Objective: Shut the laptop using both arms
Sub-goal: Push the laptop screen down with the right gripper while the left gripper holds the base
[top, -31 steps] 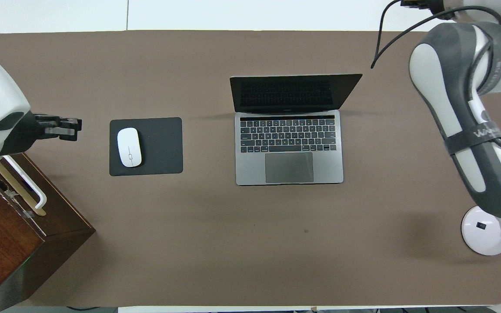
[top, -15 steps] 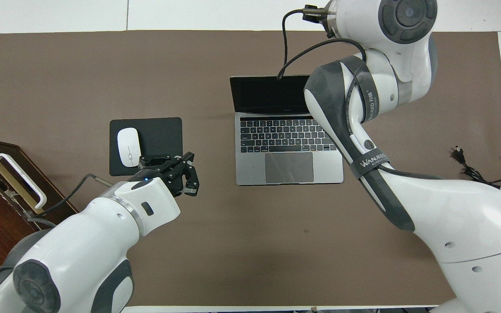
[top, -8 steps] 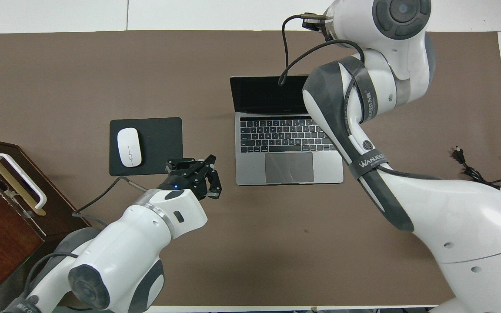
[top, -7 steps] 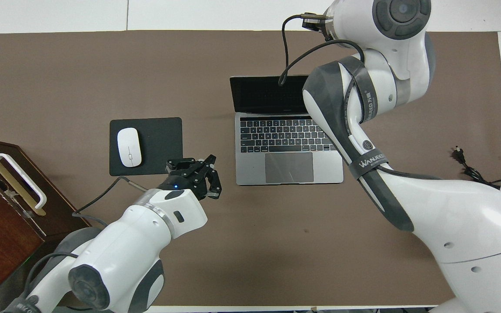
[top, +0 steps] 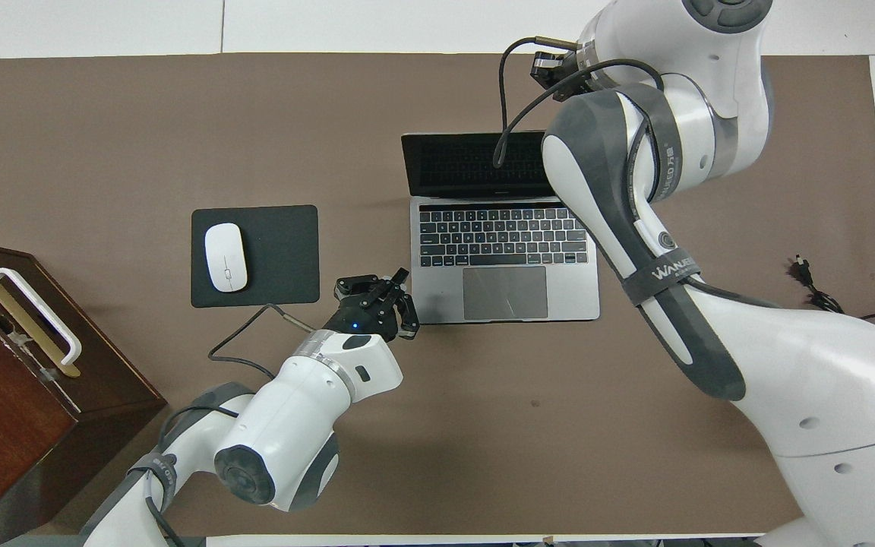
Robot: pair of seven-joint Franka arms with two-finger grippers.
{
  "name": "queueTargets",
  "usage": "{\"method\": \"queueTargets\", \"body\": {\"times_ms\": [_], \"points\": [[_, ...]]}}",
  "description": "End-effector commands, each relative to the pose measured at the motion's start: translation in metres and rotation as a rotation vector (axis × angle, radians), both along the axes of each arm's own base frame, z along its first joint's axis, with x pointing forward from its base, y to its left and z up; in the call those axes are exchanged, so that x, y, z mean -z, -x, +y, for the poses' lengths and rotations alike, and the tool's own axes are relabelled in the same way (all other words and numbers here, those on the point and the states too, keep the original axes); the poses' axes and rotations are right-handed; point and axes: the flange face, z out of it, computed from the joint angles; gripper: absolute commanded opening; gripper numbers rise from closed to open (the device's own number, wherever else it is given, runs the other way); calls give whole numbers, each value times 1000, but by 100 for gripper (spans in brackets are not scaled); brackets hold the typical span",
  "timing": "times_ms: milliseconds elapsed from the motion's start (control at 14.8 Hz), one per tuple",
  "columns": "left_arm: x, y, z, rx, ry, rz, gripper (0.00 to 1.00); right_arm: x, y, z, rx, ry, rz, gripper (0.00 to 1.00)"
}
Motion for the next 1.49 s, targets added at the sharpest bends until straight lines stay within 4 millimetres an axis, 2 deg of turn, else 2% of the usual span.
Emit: {"method": "queueTargets", "body": {"times_ms": [0,270,405,743,946,1149,1419], "points": [[7,-3,-6,16,-8,-24,0,-3,9,-6,21,-50,106,0],[28,-8,-11,27,-35,-3,0,0,31,-8,8,-45,284,0],[36,-10,-14,32,-44,5,0,0,30,-25,44,-137,330,0],[61,-11,-21,48,-71,30,0,31,54,-17,43,-120,433,0],[64,-9,-23,54,-75,35,0,53,69,-15,45,-108,483,0],[73,-5,-24,64,-89,45,0,67,77,-3,35,-99,496,0],[77,4,-30,87,-100,52,0,80,82,-4,44,-107,490,0]]}}
